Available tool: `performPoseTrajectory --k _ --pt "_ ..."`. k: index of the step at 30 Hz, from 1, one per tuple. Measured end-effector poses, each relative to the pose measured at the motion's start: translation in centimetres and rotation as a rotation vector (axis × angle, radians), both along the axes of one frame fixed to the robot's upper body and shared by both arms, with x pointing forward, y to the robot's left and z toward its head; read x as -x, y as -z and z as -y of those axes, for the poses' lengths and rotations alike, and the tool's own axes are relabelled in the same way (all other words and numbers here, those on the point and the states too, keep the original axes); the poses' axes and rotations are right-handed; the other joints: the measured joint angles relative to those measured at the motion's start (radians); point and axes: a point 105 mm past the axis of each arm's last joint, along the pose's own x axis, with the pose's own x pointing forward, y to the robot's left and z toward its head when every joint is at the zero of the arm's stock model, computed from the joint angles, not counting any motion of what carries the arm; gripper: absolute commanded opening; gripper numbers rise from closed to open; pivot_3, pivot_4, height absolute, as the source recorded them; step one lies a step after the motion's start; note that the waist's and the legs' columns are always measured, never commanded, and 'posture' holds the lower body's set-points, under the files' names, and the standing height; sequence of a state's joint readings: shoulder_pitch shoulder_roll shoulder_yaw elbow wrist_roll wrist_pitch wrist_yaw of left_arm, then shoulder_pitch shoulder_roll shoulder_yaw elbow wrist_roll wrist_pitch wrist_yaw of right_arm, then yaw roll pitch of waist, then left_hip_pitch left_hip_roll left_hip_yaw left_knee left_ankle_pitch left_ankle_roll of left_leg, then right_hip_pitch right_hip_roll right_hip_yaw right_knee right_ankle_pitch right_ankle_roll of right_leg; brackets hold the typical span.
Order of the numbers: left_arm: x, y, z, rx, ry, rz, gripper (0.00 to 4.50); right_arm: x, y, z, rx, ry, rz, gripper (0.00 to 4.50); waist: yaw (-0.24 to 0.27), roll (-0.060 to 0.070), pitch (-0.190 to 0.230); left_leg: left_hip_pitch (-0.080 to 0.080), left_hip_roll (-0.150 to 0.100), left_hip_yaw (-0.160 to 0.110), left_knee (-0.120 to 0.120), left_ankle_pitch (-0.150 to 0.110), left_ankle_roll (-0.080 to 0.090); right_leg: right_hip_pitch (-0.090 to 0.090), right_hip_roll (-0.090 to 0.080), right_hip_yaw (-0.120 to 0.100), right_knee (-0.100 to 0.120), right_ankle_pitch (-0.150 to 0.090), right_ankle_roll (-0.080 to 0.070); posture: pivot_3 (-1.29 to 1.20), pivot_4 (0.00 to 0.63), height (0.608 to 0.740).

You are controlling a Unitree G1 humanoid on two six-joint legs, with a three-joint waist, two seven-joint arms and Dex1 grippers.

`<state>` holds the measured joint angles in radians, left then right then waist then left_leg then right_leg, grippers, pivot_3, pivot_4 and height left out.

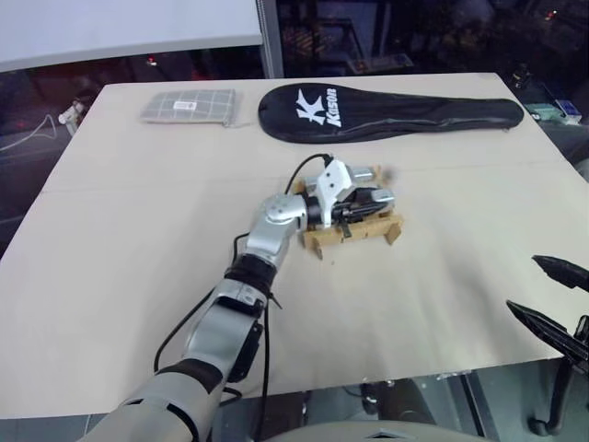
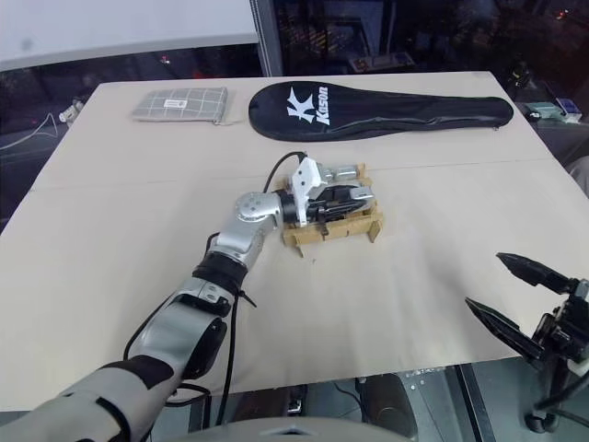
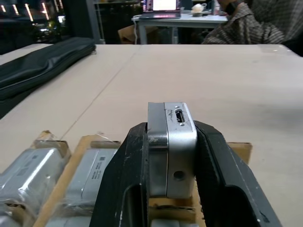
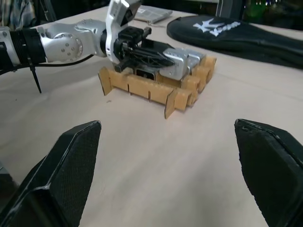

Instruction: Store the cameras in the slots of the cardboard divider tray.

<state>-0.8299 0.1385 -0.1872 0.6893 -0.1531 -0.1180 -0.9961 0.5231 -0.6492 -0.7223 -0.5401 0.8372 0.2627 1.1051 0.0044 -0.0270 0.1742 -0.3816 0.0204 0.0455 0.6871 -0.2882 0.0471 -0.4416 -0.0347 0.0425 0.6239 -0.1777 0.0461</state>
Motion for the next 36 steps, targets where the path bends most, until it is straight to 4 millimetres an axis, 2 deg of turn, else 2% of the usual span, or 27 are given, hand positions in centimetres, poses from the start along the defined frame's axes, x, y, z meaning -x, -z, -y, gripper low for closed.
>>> performPoseTrajectory --k 9,16,29,31,34,35,36 --pt "0.3 0.2 0.5 -0.028 0.008 -0.016 0.73 -1.0 -0.3 -0.8 -0.001 -0.028 0.026 4.47 0.008 0.001 -0.001 0.0 0.0 0.0 0.0 0.0 0.0 0.0 0.0 0.0 0.0 0.0 0.0 0.0 0.15 0.74" --pt "0.6 0.5 0.0 -0.035 -0.003 0.002 0.73 -1.1 -0.2 -0.5 0.001 -0.027 0.019 4.47 0.006 0.001 -0.002 0.001 0.0 0.0 0.0 0.0 0.0 0.001 0.0 0.0 0.0 0.0 0.0 0.0 0.15 0.74" --pt "1.2 0.8 0.3 -0.029 0.039 -0.046 0.73 -1.4 -0.1 -0.3 0.011 -0.037 0.014 4.47 0.007 0.002 -0.004 0.002 0.0 0.0 0.0 0.0 0.0 0.003 0.0 0.0 0.0 0.0 0.0 0.0 0.15 0.74" --pt "1.3 0.8 0.3 -0.021 0.041 -0.062 1.84 -1.4 0.0 -0.2 0.012 -0.033 0.014 4.5 0.007 0.002 -0.004 0.002 0.0 0.0 0.0 0.0 0.0 0.003 0.0 0.0 0.0 0.0 0.0 0.0 0.15 0.74" --pt "1.3 0.8 0.3 -0.019 0.04 -0.07 3.17 -1.5 0.0 -0.2 0.016 -0.031 0.019 4.5 0.007 0.002 -0.004 0.002 0.0 0.0 0.0 0.0 0.0 0.003 0.0 0.0 0.0 0.0 0.0 0.0 0.15 0.74" --pt "1.3 0.8 0.3 -0.018 0.038 -0.07 3.39 -1.5 -0.1 -0.2 0.017 -0.03 0.021 4.5 0.007 0.002 -0.004 0.002 0.0 -0.001 0.0 0.0 0.0 0.003 0.0 -0.001 0.0 0.0 0.0 0.0 0.15 0.74" --pt "1.2 0.8 0.3 -0.017 0.035 -0.07 3.92 -1.6 -0.1 -0.1 0.016 -0.027 0.022 4.5 0.007 0.002 -0.004 0.002 0.0 -0.001 0.0 0.0 0.0 0.003 0.0 -0.001 0.0 0.0 0.0 0.0 0.15 0.74"
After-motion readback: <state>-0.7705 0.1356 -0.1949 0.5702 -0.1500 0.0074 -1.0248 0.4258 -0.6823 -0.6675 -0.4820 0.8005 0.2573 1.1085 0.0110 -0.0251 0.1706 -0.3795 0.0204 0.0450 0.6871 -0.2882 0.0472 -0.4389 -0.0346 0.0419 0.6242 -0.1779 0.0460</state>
